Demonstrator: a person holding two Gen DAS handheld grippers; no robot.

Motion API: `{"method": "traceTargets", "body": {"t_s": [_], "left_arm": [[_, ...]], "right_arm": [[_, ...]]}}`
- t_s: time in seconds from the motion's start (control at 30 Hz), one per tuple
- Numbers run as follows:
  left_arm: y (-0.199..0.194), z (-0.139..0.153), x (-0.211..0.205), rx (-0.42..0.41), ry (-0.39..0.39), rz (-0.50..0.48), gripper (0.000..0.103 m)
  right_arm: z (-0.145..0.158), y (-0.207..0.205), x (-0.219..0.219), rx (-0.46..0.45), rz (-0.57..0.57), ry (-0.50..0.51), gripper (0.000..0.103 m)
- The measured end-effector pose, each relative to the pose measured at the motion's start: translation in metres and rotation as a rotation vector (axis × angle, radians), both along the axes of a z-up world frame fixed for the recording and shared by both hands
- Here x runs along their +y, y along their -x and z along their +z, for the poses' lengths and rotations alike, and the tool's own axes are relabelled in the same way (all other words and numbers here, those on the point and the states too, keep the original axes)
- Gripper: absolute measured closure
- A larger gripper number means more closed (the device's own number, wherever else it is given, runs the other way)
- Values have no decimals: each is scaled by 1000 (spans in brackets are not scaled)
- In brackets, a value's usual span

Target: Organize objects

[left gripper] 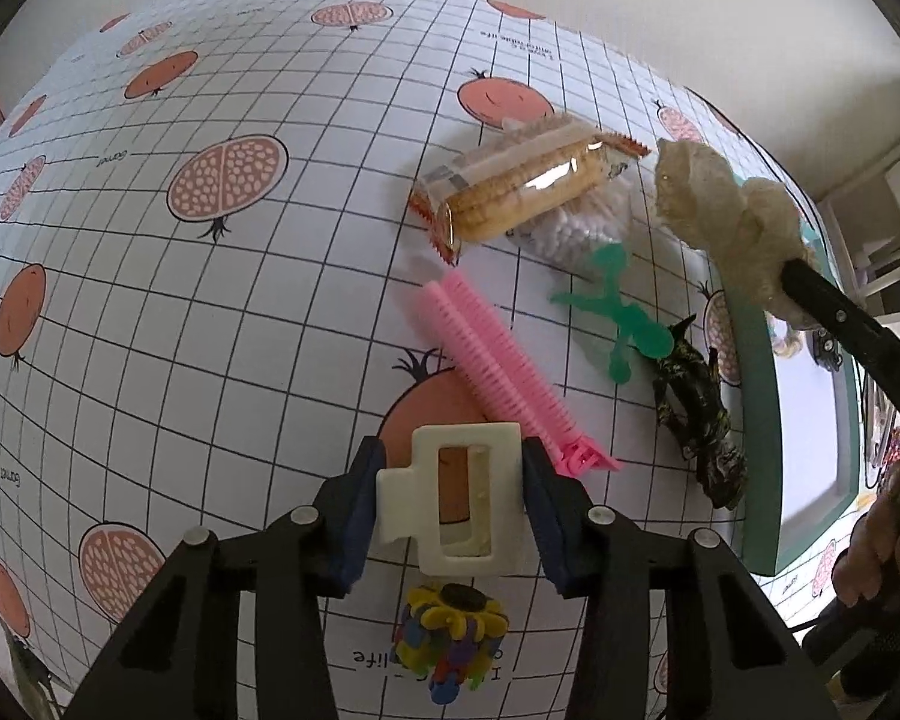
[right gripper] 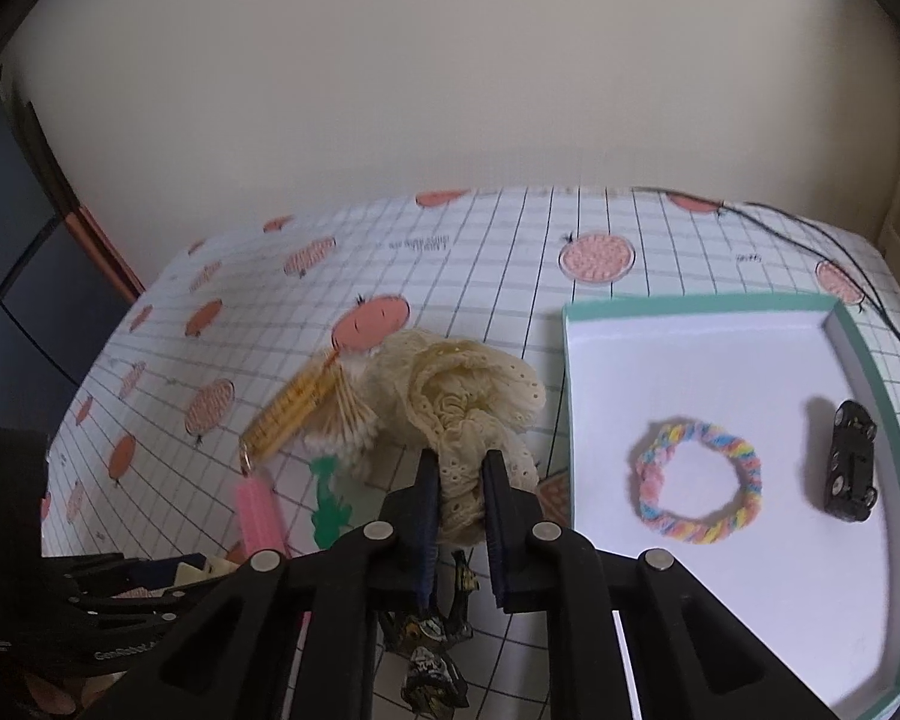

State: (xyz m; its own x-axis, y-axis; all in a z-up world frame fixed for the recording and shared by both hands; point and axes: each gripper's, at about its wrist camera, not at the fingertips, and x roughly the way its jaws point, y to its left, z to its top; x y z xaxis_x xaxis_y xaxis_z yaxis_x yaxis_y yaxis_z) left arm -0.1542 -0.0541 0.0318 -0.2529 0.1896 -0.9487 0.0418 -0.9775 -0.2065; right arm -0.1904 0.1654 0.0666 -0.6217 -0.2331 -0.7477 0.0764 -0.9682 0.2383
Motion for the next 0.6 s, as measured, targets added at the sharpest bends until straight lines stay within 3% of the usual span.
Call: {"method": "traceTargets", "body": {"t_s": [0.27, 0.6], "left_arm": [[13, 23, -15, 101, 18, 45, 56], [33, 45, 10, 213, 6, 67, 56]], "right_arm": [[21, -6, 10, 108, -26, 22, 89], [18, -2, 49, 80, -143, -28, 89]]}}
